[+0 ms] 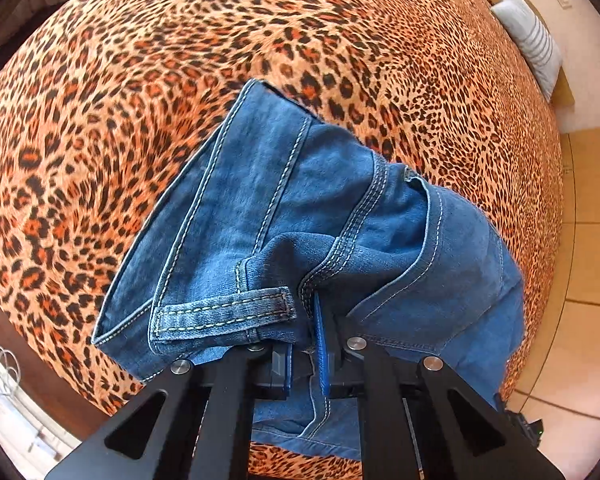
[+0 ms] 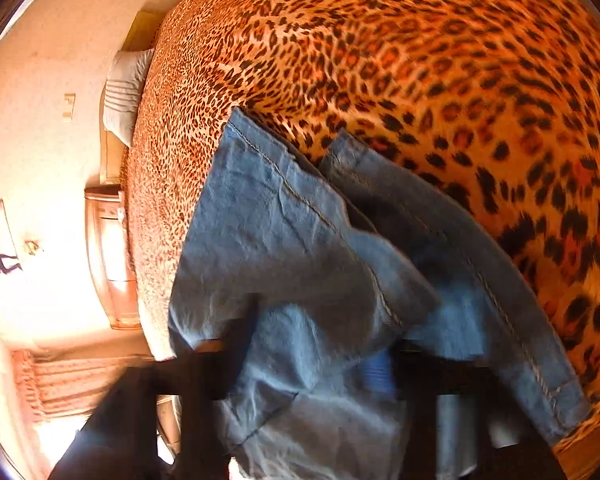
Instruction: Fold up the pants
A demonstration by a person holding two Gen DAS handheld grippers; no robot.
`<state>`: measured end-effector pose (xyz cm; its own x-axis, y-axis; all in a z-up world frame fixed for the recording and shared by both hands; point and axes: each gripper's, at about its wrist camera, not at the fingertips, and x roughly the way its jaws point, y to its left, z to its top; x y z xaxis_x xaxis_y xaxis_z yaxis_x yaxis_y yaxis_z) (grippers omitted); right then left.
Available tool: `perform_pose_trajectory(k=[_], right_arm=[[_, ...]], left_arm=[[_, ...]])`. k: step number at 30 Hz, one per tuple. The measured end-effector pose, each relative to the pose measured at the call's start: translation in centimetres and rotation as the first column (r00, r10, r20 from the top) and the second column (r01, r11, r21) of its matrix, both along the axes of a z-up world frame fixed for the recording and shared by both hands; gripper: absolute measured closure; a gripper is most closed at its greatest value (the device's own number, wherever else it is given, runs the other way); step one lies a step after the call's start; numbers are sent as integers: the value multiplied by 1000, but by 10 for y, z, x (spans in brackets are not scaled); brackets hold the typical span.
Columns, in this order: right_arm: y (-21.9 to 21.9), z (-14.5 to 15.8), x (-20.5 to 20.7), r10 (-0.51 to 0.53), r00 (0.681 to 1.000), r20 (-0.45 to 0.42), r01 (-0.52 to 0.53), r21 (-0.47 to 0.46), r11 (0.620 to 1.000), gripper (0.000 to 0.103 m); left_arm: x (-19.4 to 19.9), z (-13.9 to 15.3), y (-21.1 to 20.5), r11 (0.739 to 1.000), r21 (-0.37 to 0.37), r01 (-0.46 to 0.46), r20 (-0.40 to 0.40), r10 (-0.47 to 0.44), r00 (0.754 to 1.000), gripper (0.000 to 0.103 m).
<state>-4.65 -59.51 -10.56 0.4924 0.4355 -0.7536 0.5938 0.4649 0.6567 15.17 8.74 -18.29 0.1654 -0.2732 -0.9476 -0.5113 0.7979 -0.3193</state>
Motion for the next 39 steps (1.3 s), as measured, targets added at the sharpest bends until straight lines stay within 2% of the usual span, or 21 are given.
perform_pose_trajectory(k=[5,7,8,10,12,14,16,18,19,20,22,23,24,25,27,31,34,37,39], right_arm=[[-3,63,-13,34,980,194,-37,11,999,98],[-5,86,-36,64,970,234,-65,-3,998,98],[-5,89,-47,72,970,231,-71,-11,997,98],[-8,80,-74,75,981,176,-73,-22,997,97],[-16,53,-100,60,995,85,-58,-29,998,95],[-21,17,-117,8,1000,-18,-8,-11,1000,95],[-25,-2,-123,-40,998,-43,41,23,999,95],[-26,-5,-122,-65,998,-23,66,23,998,93],[-26,-6,-121,-82,997,-2,82,58,995,91],[-27,-8,-121,-90,996,12,88,99,991,87],[-27,-11,-116,-95,995,-6,96,85,992,51],[-26,-13,-113,-100,995,-8,100,68,993,48],[-25,-14,-108,-91,996,-8,91,49,995,49],[-22,-12,-99,-66,998,-13,66,18,998,61],[-16,-6,-81,-24,1000,-7,23,-24,999,98],[-18,40,-87,-48,988,149,46,20,999,101],[-21,65,-105,-69,979,194,62,45,997,101],[-23,48,-126,-101,987,126,93,69,993,101],[-23,23,-130,-79,997,13,79,-4,997,96]], left_arm=[[-18,67,-5,994,12,110,146,-111,983,97],[-36,83,-6,988,29,152,169,-155,973,97],[-47,83,-5,984,41,174,156,-178,972,96],[-64,65,-4,976,63,208,88,-213,973,96],[-72,30,-5,967,97,238,-14,-237,971,96],[-73,-4,1,974,55,219,-114,-212,971,95],[-68,-10,5,981,45,190,-135,-183,974,95],[-59,-2,5,976,75,204,-120,-194,974,95],[-55,1,3,974,79,213,-114,-203,972,95],[-54,4,1,971,87,224,-112,-214,971,94],[-51,6,0,970,90,226,-116,-215,970,94],[-48,6,1,970,88,225,-123,-213,969,94],[-45,5,2,971,86,221,-130,-209,969,94],[-40,5,2,972,86,219,-134,-207,969,95],[-32,11,-1,969,103,224,-126,-210,969,96],[-40,43,-3,970,85,230,-74,-224,972,96],[-45,58,-2,967,76,244,-47,-241,969,95],[-52,42,-4,949,118,294,-92,-284,954,94],[-54,17,-6,938,137,320,-151,-299,942,93]])
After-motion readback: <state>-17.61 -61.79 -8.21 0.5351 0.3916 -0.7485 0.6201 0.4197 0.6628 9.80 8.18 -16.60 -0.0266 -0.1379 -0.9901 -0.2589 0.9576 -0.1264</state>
